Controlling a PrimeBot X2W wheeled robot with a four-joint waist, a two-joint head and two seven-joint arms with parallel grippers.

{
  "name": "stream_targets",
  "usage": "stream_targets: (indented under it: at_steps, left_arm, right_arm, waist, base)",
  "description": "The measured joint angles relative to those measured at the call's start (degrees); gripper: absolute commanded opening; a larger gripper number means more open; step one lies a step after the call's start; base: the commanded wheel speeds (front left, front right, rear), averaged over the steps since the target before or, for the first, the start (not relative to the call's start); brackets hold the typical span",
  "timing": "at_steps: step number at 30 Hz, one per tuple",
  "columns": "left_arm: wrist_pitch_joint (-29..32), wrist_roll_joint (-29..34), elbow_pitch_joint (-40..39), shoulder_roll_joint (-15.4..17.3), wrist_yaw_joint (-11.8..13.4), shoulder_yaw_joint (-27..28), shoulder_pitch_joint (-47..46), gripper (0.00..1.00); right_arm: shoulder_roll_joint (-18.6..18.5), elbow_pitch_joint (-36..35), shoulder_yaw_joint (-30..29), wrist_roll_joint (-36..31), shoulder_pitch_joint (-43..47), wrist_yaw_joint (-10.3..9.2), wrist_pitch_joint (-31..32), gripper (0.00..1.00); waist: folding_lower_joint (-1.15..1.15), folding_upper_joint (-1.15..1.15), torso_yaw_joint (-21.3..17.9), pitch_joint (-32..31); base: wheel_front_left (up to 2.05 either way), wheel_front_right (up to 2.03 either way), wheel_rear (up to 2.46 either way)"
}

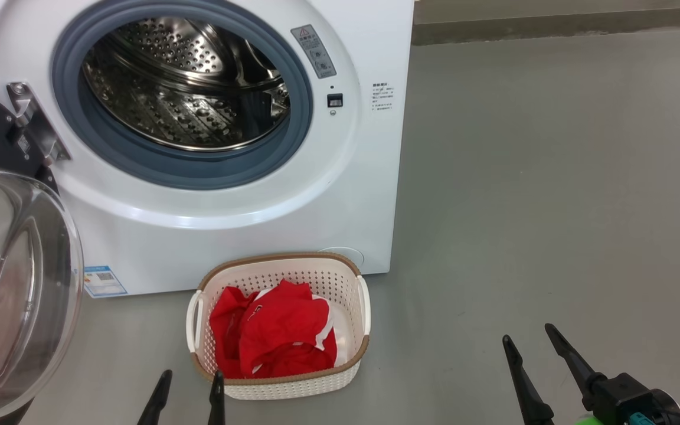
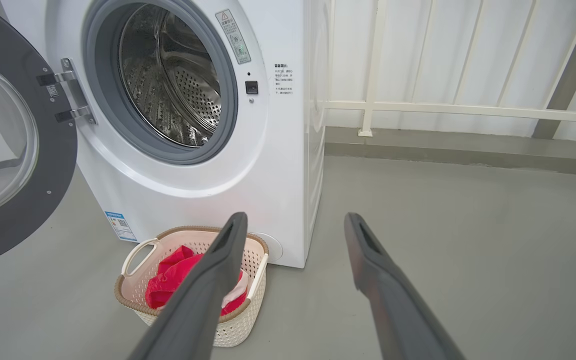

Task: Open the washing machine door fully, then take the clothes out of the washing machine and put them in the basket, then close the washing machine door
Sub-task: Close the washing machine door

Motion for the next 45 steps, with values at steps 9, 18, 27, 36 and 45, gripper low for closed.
stream_targets:
  at_steps: [9, 18, 27, 36, 45]
  left_arm:
    - [-0.03, -0.51, 0.4, 0.12, 0.32, 0.0, -0.02, 1.0]
    - [-0.03, -0.6, 1.07, 0.44, 0.35, -0.12, -0.03, 1.0]
    - [-0.55, -0.97, 1.69, 0.58, 0.97, -0.09, -0.76, 1.0]
    - [-1.13, -1.11, 0.87, 0.89, 2.33, 1.03, -1.46, 1.0]
    - [-1.56, -1.13, 0.35, 1.1, 3.14, 1.4, -1.58, 1.0]
  right_arm:
    - [0.0, 0.01, -0.02, 0.0, -0.01, 0.0, 0.0, 1.0]
    - [0.0, 0.04, -0.01, 0.0, -0.01, 0.0, 0.0, 1.0]
    - [0.01, -0.42, -0.33, 0.0, 0.01, 0.0, 0.0, 1.0]
    - [0.02, -1.44, -0.79, -0.07, 0.01, 0.0, 0.01, 1.0]
    - [0.04, -2.16, -0.29, 0.0, 0.98, 0.0, 0.52, 1.0]
  waist:
    - [0.0, 0.0, 0.27, -0.24]
    - [0.0, 0.0, 0.73, -0.53]
    - [0.0, 0.0, 2.97, -0.45]
    - [0.0, 0.0, 8.53, -0.37]
    - [0.0, 0.0, 16.32, -0.57]
  base:
    - [0.0, 0.0, 0.0]
    - [0.0, 0.0, 0.0]
    - [0.0, 0.0, 0.0]
    - [0.0, 0.0, 0.0]
    - [0.0, 0.0, 0.0]
